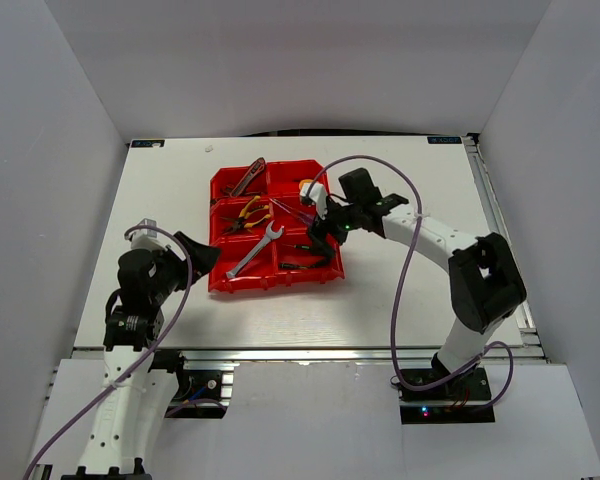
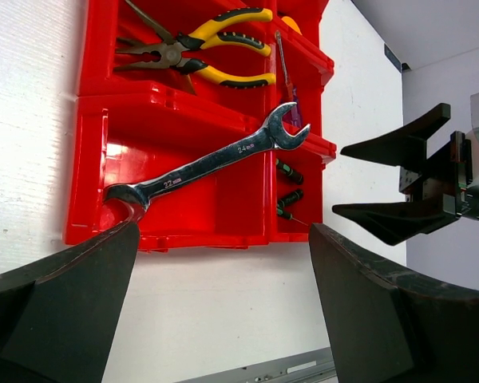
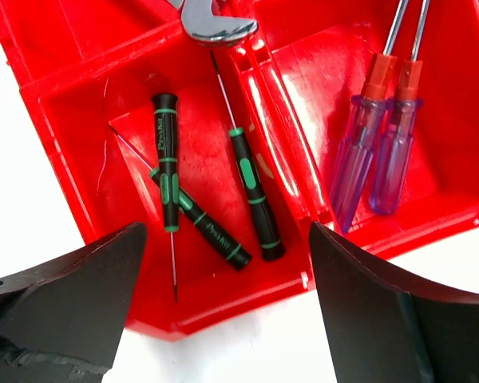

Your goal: Sort the tools into containers

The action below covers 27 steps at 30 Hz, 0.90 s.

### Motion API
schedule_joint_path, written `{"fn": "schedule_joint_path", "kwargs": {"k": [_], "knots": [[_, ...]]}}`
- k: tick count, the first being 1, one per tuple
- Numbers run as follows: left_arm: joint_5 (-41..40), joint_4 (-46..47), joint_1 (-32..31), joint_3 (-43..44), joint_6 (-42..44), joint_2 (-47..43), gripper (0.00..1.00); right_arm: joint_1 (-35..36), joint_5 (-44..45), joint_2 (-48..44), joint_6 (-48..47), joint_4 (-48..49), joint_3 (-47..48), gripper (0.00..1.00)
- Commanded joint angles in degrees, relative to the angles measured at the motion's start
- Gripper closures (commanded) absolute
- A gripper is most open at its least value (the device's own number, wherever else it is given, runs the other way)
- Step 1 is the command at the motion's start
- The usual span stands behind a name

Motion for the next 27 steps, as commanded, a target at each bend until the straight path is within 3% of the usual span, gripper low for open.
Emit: {"fn": "schedule_joint_path", "kwargs": {"k": [1,6,12,16,19,27], "knots": [[0.06,-0.70,0.34,3.29,1.62,-0.16,0.02,-0.29,1.19,-6.15,-2.38,-3.04,2.01,0.11],[2.61,-0.79,0.34,6.90,2.68,0.45,0.02,-3.01,3.13,-10.82,-7.74,-11.38,6.58,0.11],[5.42,-0.70,0.34,11.82,4.08,2.56,0.02,-13.89,-4.14,-13.46,0.50,-11.31,10.10,0.11],[6.48,-0.35,0.34,14.37,4.52,3.35,0.02,-17.34,-7.23,-12.23,4.20,-13.94,15.19,0.10],[7.01,-0.18,0.34,15.78,4.61,3.70,0.02,-18.92,-8.82,-13.37,4.90,-13.43,13.98,0.11],[7.80,-0.18,0.34,18.24,4.52,2.57,0.02,-19.45,3.82,-21.28,14.04,-2.36,5.01,0.10]]}}
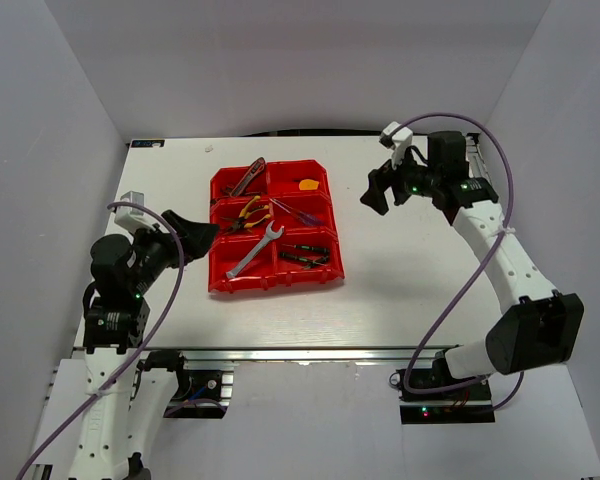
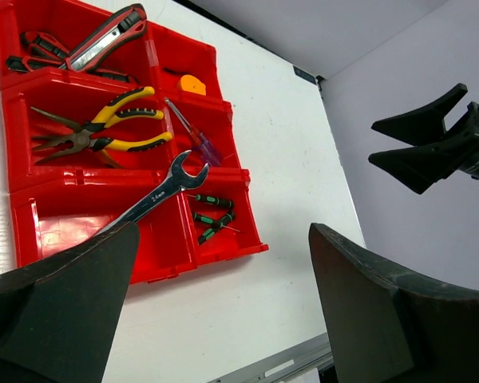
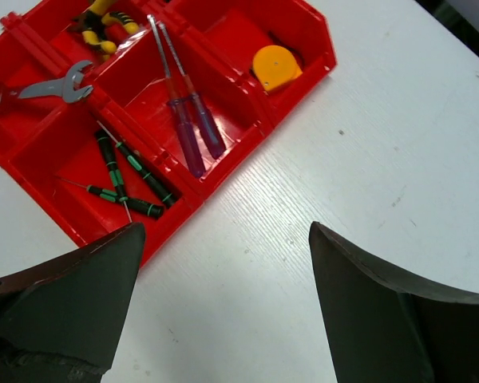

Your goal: Sort the tools into containers

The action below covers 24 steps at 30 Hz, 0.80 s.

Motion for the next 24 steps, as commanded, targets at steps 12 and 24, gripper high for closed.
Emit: {"fn": "schedule_joint_path", "kwargs": {"k": [12,24], "knots": [[2.26,0.28,0.34,1.89,-0.29,-2.65,0.02,-0.22,14.59,-9.04,5.42,5.08,-6.84,0.11],[1.91,-0.25,0.34,-0.04,-0.82,-4.41,0.02,-0.13,15.30,-11.51,3.40,6.84,-11.42,0.11]]}}
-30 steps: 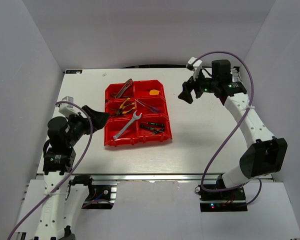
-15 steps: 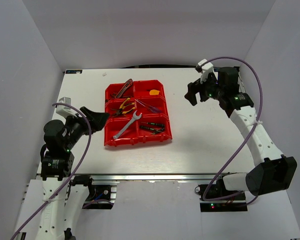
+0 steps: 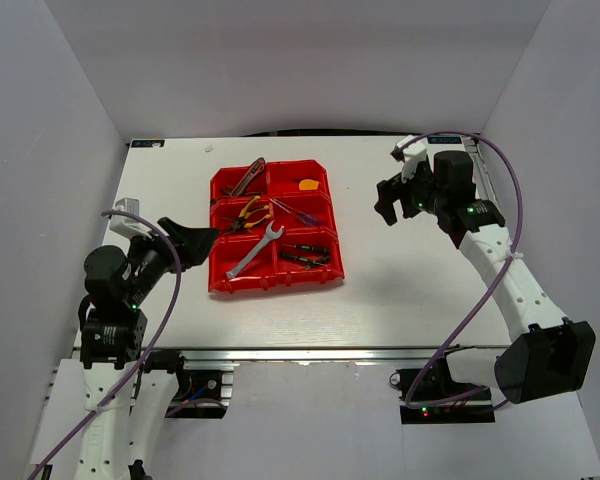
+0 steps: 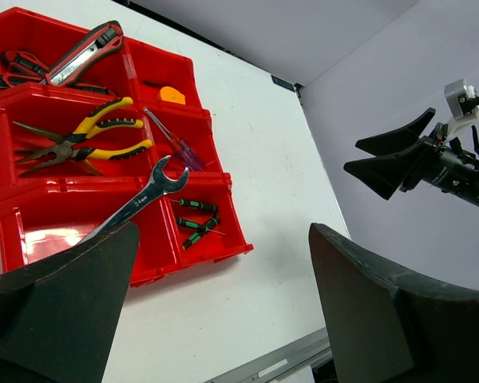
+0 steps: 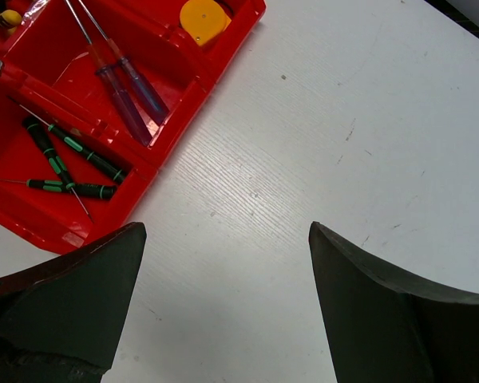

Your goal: Sort the tools into containers

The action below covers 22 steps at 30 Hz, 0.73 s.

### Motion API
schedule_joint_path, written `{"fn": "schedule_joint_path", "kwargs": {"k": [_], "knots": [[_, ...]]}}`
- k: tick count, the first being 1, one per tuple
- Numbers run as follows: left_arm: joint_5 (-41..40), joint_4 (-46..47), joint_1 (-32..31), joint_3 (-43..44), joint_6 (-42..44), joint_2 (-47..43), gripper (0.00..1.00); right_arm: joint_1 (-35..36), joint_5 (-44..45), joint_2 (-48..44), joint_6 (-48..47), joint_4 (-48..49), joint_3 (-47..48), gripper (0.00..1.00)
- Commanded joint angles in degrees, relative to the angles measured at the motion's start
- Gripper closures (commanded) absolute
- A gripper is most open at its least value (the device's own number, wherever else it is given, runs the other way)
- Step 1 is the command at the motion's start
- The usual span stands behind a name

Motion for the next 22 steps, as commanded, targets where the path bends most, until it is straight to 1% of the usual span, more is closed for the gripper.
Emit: {"fn": "schedule_joint_path", "kwargs": {"k": [1,22], "knots": [[0.31,-0.22,0.34,-0.26,-0.12,0.10,0.02,-0.20,0.50,-1.78,-0.73,2.90,-0.56,0.11],[1.71,2.94,0.34,-1.23,1.46,3.44,0.02,-0.20,2.17,-5.38,1.37,7.65,-7.67,0.10]]}}
